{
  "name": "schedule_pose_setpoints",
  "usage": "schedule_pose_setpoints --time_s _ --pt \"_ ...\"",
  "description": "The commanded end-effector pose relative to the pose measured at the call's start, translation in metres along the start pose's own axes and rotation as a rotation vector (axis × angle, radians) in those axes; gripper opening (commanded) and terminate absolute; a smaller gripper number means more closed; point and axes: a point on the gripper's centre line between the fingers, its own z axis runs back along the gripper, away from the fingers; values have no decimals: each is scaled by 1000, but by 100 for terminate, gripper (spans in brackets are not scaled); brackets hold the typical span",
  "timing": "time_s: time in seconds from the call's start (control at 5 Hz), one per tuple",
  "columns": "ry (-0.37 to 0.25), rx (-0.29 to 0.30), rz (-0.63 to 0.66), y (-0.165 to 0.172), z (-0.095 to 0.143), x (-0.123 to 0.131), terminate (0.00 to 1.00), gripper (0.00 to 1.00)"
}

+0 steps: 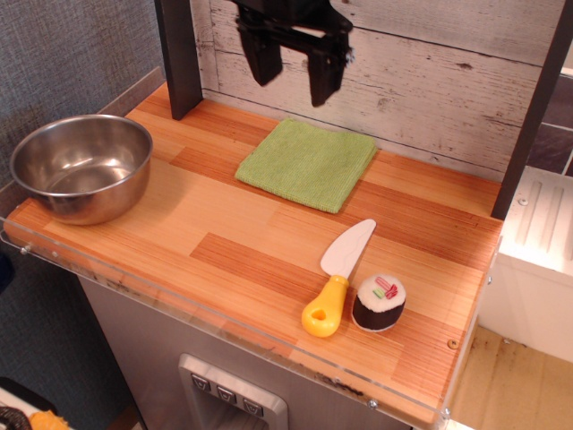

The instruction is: PICK UP THE GREEN TOWEL AND PUT ANOTHER SIDE OF THE TABLE

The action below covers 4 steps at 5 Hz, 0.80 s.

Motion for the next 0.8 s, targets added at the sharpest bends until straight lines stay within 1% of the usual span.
schedule_pose_setpoints --time_s 0.0,0.2,0.4,0.6 --pt "-11 32 116 10 26 -43 0 100" --pt "11 32 125 11 19 -50 0 100" --pt "69 -1 104 13 18 -50 0 100" --pt "69 -1 104 13 18 -50 100 100"
